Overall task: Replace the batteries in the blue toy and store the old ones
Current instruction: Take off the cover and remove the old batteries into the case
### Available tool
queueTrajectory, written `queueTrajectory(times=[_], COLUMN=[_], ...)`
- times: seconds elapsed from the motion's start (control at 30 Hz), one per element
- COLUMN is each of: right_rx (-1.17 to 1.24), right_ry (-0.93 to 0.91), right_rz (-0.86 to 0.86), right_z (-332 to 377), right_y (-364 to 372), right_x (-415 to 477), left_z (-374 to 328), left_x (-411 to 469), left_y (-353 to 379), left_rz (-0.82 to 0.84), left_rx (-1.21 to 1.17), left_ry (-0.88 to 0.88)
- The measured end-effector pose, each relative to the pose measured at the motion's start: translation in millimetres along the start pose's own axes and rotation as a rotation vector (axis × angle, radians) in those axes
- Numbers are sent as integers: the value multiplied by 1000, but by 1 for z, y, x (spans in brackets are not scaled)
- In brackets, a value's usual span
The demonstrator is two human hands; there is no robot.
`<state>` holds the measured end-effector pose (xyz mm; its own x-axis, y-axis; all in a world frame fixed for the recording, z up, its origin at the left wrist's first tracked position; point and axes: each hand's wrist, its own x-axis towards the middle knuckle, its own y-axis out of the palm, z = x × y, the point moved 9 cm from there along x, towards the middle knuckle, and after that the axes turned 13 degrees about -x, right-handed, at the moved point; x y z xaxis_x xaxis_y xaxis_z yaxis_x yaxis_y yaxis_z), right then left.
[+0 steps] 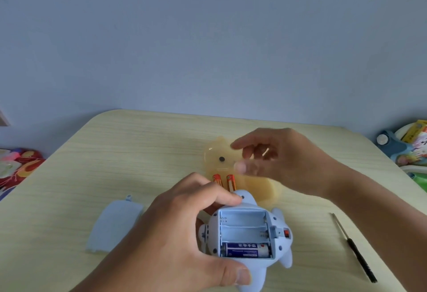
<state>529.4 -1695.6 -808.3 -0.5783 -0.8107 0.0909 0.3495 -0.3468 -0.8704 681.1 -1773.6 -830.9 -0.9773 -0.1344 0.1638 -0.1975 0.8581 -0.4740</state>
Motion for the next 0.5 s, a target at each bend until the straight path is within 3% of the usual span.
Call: queueTrajectory(times=[0.1,0.27,0.5], right_rx=[99,0,34], right_ry=[-25,-53,52], right_rz=[-124,61,-2], right_z=[4,12,4], right_y=[-22,13,19], right_x=[-34,-94,-107], left_z=[0,-2,-15], left_x=[-1,-2,0], left_y=[-1,-1,8], left_rz=[-16,-40,-72], left_rx=[10,23,108], left_ry=[-22,-38,-64])
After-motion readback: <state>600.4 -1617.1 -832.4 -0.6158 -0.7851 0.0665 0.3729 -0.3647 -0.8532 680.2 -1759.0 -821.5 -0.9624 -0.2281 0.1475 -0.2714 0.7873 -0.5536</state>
